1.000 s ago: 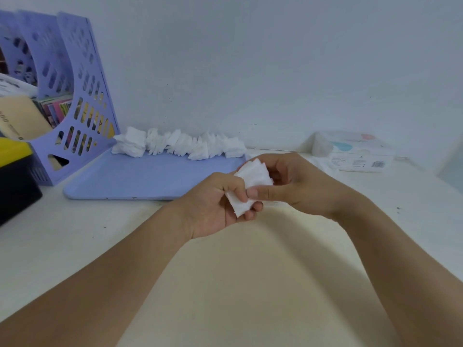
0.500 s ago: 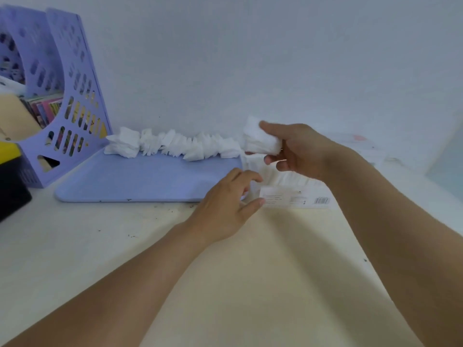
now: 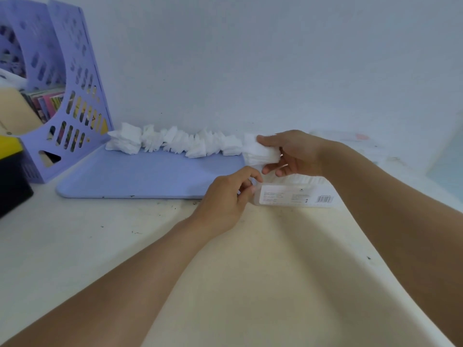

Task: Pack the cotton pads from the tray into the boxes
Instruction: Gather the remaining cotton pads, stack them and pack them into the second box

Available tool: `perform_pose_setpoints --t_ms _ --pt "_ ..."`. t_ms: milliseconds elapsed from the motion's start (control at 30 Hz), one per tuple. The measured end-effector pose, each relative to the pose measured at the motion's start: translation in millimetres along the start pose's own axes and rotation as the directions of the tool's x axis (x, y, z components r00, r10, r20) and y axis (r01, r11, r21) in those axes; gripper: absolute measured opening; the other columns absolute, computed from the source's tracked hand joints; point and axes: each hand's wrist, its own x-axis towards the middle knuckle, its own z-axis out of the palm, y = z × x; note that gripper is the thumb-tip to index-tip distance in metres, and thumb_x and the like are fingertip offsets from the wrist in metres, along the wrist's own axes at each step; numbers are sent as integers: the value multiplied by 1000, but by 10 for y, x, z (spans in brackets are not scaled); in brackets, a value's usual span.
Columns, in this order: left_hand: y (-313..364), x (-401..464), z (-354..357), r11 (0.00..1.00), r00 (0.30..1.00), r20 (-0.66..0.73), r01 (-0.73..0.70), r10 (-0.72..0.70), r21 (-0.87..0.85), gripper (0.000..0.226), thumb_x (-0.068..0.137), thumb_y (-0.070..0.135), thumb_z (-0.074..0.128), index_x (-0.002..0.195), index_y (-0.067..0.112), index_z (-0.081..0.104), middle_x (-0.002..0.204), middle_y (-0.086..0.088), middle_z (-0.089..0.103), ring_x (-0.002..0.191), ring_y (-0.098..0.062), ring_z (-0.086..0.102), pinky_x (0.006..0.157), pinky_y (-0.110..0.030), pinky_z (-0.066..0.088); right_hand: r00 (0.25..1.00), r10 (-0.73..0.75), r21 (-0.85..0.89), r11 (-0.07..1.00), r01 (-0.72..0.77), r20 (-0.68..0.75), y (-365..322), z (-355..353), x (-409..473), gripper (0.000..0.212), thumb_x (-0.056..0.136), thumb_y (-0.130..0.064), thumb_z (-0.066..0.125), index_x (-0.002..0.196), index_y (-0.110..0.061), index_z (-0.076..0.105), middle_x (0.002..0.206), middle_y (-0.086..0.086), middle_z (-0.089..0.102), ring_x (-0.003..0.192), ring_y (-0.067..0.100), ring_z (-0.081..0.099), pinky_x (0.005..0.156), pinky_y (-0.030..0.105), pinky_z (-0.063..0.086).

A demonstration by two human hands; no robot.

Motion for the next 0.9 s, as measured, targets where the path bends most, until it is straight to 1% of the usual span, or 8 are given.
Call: perform_pose_setpoints --t_ms 133,300,433,600,667,767,833,900 --pt "-15 2 1 1000 1000 7 15 -15 -8 17 101 12 55 112 23 62 86 4 72 75 -12 64 76 -18 50 1000 3 11 1000 -3 -26 50 -62 -3 38 98 -36 63 120 -5 65 107 15 70 80 26 72 56 27 55" --pt "-4 -3 -6 999 999 20 27 -27 -24 18 102 12 54 112 24 61 86 2 71 74 -12 64 73 -15 48 995 72 -156 984 -81 -67 71 -139 -12 37 99 -33 62 123 -6 64 119 19 70 77 25 71 56 27 53" --pt "-6 -1 -2 999 999 20 35 -34 -21 18 102 12 53 112 24 61 88 1 71 77 -15 65 74 -19 50 982 91 -414 898 -152 -163 -44 -90 24 33 92 -33 70 110 -6 66 104 17 73 73 27 70 51 26 48" --pt "14 -7 0 1000 1000 17 22 -22 -13 17 101 12 54 112 22 62 89 5 71 77 -13 65 71 -20 51 977 79 -717 668 -198 -197 -206 144 126 25 81 -25 77 83 -9 58 73 11 68 62 21 74 44 21 36" --pt "8 -4 4 1000 1000 6 24 -24 -8 16 101 11 55 112 21 62 91 5 72 76 -13 65 71 -24 52 974 99 -739 638 -218 -202 -232 246 188 16 85 -15 72 84 -7 59 73 10 68 62 19 74 42 20 35" --pt "-1 -1 13 1000 1000 4 29 -29 -10 15 100 12 56 111 21 61 92 4 72 77 -13 65 73 -26 53 959 170 -701 656 -281 -225 -219 321 257 8 90 -7 66 93 -6 59 86 11 68 63 17 71 42 18 35" --pt "8 -3 19 999 999 11 31 -31 -21 13 99 16 61 111 20 61 88 4 72 78 -15 66 76 -29 54 959 158 -703 654 -280 -235 -188 330 281 11 89 -5 67 90 -8 57 87 12 66 65 19 69 43 19 36" --pt "15 -5 26 999 999 12 33 -32 -25 13 97 20 64 110 20 61 85 4 71 78 -16 66 78 -33 55 967 108 -764 595 -250 -232 -144 346 280 21 83 -5 74 83 -9 53 82 12 64 65 22 65 48 22 43"
